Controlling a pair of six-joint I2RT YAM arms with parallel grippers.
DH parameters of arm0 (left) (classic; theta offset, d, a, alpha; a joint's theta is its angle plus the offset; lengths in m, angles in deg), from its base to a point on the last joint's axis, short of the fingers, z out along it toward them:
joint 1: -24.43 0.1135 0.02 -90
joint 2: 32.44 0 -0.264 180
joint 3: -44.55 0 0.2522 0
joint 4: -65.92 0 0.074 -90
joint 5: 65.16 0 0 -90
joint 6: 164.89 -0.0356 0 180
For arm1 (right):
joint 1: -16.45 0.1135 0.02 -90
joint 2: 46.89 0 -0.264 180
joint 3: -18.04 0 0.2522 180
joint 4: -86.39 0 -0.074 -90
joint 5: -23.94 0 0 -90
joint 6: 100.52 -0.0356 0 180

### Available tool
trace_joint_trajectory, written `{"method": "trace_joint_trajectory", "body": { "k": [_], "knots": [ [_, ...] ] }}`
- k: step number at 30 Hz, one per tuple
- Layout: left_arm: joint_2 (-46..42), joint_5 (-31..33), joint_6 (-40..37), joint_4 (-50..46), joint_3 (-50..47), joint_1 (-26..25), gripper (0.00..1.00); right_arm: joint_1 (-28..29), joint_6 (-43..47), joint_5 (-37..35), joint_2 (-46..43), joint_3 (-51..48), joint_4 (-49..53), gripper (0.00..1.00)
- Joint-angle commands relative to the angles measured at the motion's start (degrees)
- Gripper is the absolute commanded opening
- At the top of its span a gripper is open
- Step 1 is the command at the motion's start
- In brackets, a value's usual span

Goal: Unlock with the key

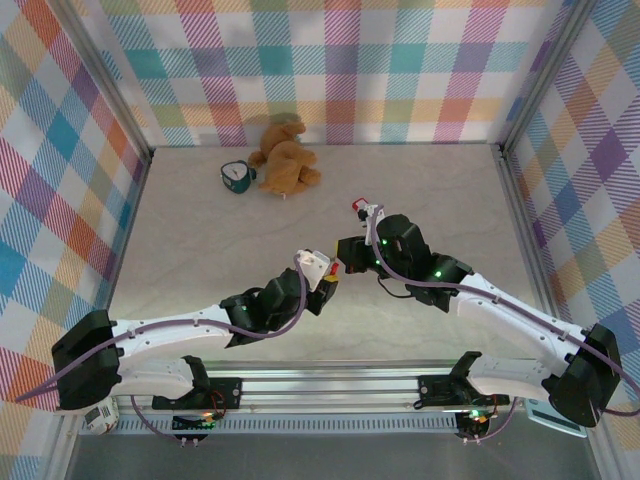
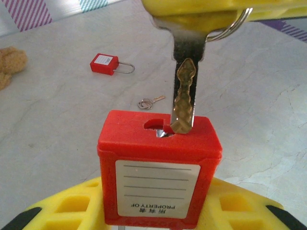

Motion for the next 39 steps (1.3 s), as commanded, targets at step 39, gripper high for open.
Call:
{"method": "trace_joint_trajectory", "body": {
  "k": [39],
  "knots": [
    [-3.89,-1.15,1.09,4.22,1.0,-0.52,0.29,-1.27,2.83,0.71,-1.88,-2.39,3.72,0.03]
  ]
}}
